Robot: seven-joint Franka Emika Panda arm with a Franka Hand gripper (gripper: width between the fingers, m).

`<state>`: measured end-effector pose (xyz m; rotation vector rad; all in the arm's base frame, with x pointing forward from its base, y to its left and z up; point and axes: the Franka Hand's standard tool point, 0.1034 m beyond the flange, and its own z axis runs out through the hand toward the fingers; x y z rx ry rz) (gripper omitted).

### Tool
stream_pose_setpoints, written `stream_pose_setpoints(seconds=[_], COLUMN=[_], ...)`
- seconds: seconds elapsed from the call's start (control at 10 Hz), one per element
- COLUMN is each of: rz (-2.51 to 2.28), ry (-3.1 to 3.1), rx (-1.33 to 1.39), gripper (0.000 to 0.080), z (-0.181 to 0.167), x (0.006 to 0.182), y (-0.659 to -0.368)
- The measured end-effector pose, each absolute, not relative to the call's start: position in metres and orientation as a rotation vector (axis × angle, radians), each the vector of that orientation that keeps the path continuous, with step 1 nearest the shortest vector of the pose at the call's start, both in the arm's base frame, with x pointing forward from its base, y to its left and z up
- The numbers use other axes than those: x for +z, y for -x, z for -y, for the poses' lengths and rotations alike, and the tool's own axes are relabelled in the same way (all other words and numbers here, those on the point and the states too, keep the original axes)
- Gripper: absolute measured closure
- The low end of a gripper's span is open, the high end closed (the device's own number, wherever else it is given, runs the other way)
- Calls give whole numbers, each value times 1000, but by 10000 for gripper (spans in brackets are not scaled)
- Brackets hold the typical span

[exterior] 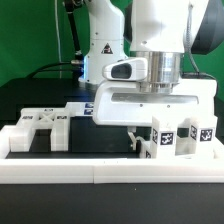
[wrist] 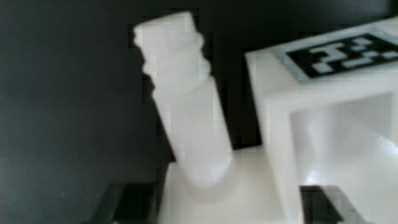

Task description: Assemble chair

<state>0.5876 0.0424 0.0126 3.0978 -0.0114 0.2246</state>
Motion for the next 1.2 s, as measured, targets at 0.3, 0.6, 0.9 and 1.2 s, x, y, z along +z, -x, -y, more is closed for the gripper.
stream_pose_setpoints(seconds=[0.3,0.6,0.9,1.2], rz=[25,61,96,99], ry=[-3103,-3129,-3152,-3166], rx=[211,178,88,-116], gripper=[474,476,477,479], z=[-41,-38,-29,-31], x=[18,50,70,66], y=[-587,-588,-588,-578])
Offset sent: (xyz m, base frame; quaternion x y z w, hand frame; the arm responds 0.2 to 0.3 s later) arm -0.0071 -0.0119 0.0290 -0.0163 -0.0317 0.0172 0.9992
